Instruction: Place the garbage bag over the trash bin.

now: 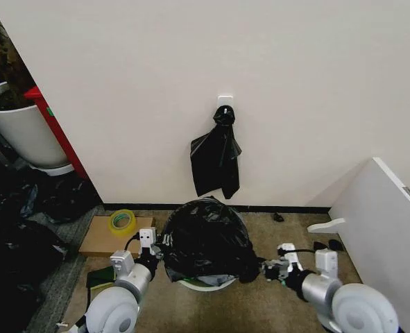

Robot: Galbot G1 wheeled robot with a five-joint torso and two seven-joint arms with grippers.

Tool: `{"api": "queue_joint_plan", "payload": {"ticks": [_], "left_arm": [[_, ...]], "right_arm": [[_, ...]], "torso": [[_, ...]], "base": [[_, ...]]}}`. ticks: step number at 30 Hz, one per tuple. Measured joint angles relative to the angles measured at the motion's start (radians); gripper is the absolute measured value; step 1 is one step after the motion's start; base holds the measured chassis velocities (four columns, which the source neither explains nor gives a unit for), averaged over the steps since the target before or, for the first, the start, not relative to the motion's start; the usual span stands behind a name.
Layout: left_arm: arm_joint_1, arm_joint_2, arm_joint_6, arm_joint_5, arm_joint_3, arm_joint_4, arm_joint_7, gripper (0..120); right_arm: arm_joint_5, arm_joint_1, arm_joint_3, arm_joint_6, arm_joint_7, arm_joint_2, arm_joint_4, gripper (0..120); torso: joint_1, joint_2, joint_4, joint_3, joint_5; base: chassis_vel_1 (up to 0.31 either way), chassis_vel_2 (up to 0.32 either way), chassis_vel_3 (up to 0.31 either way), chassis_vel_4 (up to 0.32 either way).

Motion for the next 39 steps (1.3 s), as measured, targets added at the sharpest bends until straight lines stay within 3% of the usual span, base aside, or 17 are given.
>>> {"api": "queue_joint_plan", "payload": {"ticks": [4,8,14,15,19,21,23,24,25,29,34,39], "left_arm": [[0.002,0.002,0.012,0.006,-0.002,-0.001,-0.005,1],[0.000,0.003,0.044,0.005,-0.006,0.000,-0.023,1],[-0.008,-0.001,0.075,-0.015,-0.006,0.007,-0.046,1],[-0.016,-0.001,0.093,-0.036,-0.007,0.011,-0.062,1],[-0.039,-0.002,0.126,-0.085,-0.007,0.015,-0.091,1],[-0.066,-0.002,0.151,-0.118,-0.001,0.018,-0.111,1],[-0.085,-0.002,0.167,-0.140,0.005,0.020,-0.124,1],[-0.109,-0.002,0.185,-0.162,0.013,0.021,-0.136,1],[-0.109,-0.002,0.185,-0.162,0.013,0.021,-0.136,1],[-0.181,0.010,0.231,-0.204,0.044,0.024,-0.161,1],[-0.256,0.014,0.251,-0.214,0.065,0.040,-0.176,1],[-0.302,-0.002,0.256,-0.213,0.079,0.058,-0.181,1]], "right_arm": [[-0.002,-0.009,0.004,0.011,0.016,0.003,0.003,5],[0.004,-0.053,0.055,0.033,0.041,0.005,0.038,27],[-0.034,-0.102,0.112,0.067,0.043,0.007,0.070,41],[-0.071,-0.136,0.146,0.091,0.032,0.008,0.095,50],[-0.181,-0.200,0.187,0.151,-0.019,0.007,0.150,62],[-0.309,-0.239,0.184,0.219,-0.080,0.004,0.185,72],[-0.421,-0.257,0.156,0.284,-0.138,0.000,0.201,77],[-0.552,-0.265,0.108,0.356,-0.203,-0.007,0.205,85],[-0.552,-0.265,0.108,0.356,-0.203,-0.007,0.205,85],[-0.835,-0.238,-0.052,0.492,-0.309,-0.018,0.182,98],[-0.955,-0.191,-0.146,0.513,-0.329,-0.018,0.167,100],[-0.969,-0.128,-0.206,0.482,-0.303,-0.016,0.150,99]], "torso": [[0.000,0.000,0.0000,0.000,0.0001],[0.000,0.000,0.0000,0.000,-0.0001],[0.000,0.000,0.0000,0.000,0.0000],[0.000,0.000,-0.0001,0.000,0.0000],[0.000,0.000,-0.0002,0.000,-0.0002],[0.000,0.000,-0.0002,0.000,-0.0001],[0.000,0.000,-0.0002,0.000,-0.0003],[0.000,0.000,-0.0002,0.000,-0.0002],[0.000,0.000,-0.0002,0.000,-0.0002],[0.000,0.000,0.0000,0.000,0.0000],[0.000,0.000,-0.0001,0.000,0.0000],[0.000,0.000,-0.0001,0.000,0.0000]], "base": [[0.000,0.000,0.000,0.000],[0.000,0.000,0.000,0.000],[0.000,0.000,0.000,0.000],[0.000,0.000,0.000,0.000],[0.000,0.000,0.000,0.000],[0.000,0.000,0.000,0.000],[0.000,0.000,0.000,0.000],[0.000,0.000,0.000,0.000],[0.000,0.000,0.000,0.000],[0.000,0.000,0.000,0.000],[0.000,0.000,0.000,0.000],[0.000,0.000,0.000,0.000]]}}
